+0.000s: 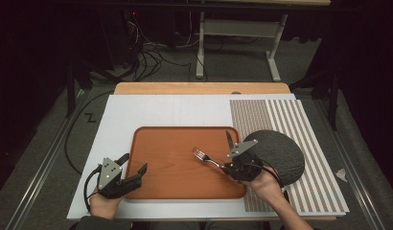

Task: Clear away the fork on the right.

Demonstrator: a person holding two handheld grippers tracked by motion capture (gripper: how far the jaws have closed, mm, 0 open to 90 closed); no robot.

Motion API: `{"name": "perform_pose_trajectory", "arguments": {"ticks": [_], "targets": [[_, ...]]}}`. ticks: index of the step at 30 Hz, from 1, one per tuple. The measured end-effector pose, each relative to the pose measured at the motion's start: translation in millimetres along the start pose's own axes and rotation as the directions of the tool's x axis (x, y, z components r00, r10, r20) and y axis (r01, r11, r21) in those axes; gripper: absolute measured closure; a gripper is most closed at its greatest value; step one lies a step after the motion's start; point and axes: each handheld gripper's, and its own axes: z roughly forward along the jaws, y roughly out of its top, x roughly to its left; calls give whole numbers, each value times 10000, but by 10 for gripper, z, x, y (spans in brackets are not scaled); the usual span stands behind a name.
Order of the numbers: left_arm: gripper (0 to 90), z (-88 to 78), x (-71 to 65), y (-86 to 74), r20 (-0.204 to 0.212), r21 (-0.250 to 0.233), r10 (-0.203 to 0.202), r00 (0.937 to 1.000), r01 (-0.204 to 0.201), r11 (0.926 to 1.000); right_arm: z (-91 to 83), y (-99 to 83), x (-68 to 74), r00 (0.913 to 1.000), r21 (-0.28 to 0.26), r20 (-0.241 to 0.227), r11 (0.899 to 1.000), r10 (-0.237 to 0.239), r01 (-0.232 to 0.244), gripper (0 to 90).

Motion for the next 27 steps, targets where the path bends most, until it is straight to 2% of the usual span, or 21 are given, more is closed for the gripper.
{"name": "perform_pose_trajectory", "arguments": {"ticks": [6, 14, 27], "targets": [[289, -1, 1, 0, 4, -5, -5, 10000, 5, 10000, 61, 43, 3, 9998, 112, 180, 9999, -21, 19, 788], [289, -1, 2, 0, 3, 0, -4, 10000, 4, 10000, 141, 78, 15, 9998, 190, 197, 9998, 91, -95, 787], [288, -2, 4, 0, 4, -6, -10, 10000, 10, 10000, 253, 128, 94, 9995, 381, 315, 9992, 57, -69, 785]]}}
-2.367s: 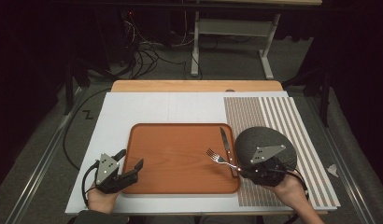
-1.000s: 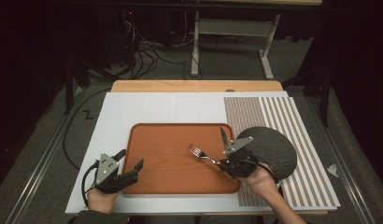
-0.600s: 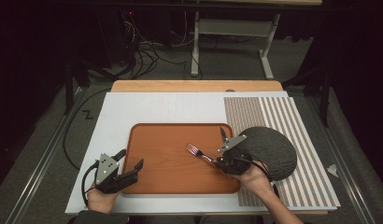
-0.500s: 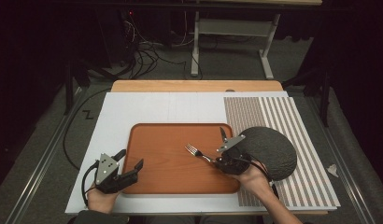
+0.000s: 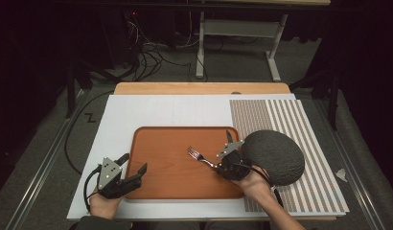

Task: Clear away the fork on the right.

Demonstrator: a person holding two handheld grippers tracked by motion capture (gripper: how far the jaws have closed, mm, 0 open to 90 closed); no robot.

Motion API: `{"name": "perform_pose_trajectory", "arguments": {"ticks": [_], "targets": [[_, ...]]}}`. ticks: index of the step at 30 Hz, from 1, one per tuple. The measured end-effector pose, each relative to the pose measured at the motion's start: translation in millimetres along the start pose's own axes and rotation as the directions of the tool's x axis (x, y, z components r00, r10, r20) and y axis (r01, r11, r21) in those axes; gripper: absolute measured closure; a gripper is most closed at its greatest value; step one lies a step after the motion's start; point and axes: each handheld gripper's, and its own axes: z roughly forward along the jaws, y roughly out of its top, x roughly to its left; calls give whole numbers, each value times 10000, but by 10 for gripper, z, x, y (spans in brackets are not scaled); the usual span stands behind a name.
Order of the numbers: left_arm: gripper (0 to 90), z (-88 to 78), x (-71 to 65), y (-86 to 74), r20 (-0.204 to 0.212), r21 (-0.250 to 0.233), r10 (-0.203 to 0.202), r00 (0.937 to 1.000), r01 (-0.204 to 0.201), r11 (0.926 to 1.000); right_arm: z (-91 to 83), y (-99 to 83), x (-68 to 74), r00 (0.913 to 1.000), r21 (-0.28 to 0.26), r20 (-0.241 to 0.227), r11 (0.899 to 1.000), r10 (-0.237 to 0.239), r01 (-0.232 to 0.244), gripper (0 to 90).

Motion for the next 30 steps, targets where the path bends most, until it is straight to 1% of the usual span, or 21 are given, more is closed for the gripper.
{"name": "perform_pose_trajectory", "arguments": {"ticks": [7, 8, 11, 18, 23, 30], "targets": [[287, -2, 1, 0, -20, -18, -9, 10000, 9, 10000, 4, 8, 23, 9999, -39, 147, 10000, -78, 79, 784], [287, -1, 1, 0, -25, -18, -10, 10000, 10, 10000, -7, 17, 36, 9998, -141, 168, 9999, -97, 99, 784], [287, 0, 0, 0, -22, -12, -13, 10000, 13, 10000, -14, 31, 49, 9999, -209, 143, 9997, -88, 91, 784], [287, 0, 1, 0, -18, -10, -16, 10000, 16, 10000, 41, 43, 74, 9999, -39, 100, 10000, -42, 42, 783], [286, 0, 1, 0, -13, 5, -13, 10000, 13, 10000, 68, 38, 78, 9999, 69, 133, 9999, -103, 102, 777], [286, 0, -1, 0, -17, 15, -2, 10000, 2, 10000, 75, 41, 79, 9994, 36, 268, 9997, -236, 235, 722]]}}
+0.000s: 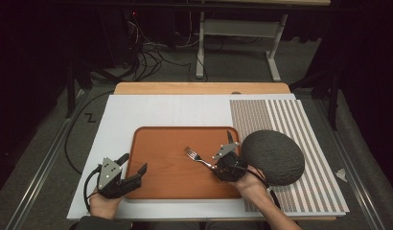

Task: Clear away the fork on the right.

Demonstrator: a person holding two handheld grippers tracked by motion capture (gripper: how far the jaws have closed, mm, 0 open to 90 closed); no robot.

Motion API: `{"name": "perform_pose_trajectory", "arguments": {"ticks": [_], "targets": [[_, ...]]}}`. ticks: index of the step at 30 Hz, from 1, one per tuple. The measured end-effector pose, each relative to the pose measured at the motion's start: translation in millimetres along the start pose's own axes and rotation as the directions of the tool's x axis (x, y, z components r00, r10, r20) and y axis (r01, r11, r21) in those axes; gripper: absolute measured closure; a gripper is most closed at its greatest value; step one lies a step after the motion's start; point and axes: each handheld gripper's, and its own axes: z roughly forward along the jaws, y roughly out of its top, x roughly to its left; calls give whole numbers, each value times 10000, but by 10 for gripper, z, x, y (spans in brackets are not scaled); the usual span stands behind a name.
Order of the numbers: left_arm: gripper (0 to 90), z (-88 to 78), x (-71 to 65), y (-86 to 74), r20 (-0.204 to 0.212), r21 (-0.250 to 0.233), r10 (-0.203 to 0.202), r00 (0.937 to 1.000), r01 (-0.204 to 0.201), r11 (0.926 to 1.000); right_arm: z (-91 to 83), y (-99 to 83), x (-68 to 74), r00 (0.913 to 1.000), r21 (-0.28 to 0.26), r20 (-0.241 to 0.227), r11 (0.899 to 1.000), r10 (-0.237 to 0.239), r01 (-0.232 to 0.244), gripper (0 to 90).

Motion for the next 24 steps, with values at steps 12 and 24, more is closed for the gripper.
{"name": "perform_pose_trajectory", "arguments": {"ticks": [12, 24], "targets": [[286, -1, 0, 0, -1, -2, -1, 10000, 1, 10000, 34, 26, -4, 9995, -199, 300, 9998, -45, 51, 714], [286, -3, 1, -1, -4, -15, -7, 10000, 7, 10000, 37, 11, -32, 9986, -281, 517, 9995, 135, -120, 749]]}}
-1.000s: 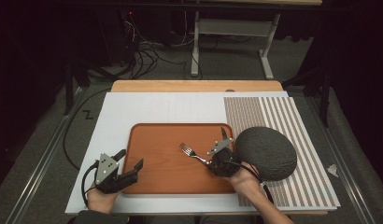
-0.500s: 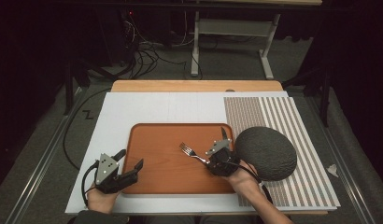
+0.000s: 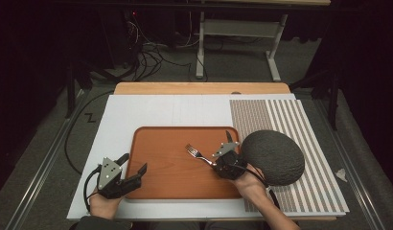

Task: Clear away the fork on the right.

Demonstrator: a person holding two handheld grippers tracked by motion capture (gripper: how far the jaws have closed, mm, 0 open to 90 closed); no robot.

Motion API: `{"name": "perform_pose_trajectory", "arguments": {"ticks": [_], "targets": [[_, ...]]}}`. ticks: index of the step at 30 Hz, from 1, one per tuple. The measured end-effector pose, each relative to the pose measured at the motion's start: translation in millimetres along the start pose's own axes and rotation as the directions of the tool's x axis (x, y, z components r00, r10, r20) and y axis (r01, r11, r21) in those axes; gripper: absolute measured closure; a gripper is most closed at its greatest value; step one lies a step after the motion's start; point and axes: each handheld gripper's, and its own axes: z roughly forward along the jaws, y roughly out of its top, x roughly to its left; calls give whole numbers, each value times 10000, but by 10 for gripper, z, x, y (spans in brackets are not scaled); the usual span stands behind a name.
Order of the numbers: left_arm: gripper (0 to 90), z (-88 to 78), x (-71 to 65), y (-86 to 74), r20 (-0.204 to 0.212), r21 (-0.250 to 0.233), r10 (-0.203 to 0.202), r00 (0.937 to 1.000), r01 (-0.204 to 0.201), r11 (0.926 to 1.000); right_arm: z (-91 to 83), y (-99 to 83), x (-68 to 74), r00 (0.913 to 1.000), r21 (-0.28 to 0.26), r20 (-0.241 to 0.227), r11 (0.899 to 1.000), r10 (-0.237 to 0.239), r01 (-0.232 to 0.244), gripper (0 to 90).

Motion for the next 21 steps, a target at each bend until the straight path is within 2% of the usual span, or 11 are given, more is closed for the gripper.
{"name": "perform_pose_trajectory", "arguments": {"ticks": [14, 21], "targets": [[285, -1, 1, 0, 5, -2, -6, 10000, 6, 10000, -19, -45, -85, 9988, 29, 331, 9993, 375, -376, 732], [285, 0, 1, 0, 6, 1, -9, 10000, 9, 10000, -28, -65, -122, 9983, 46, 420, 9991, 414, -417, 718]]}}
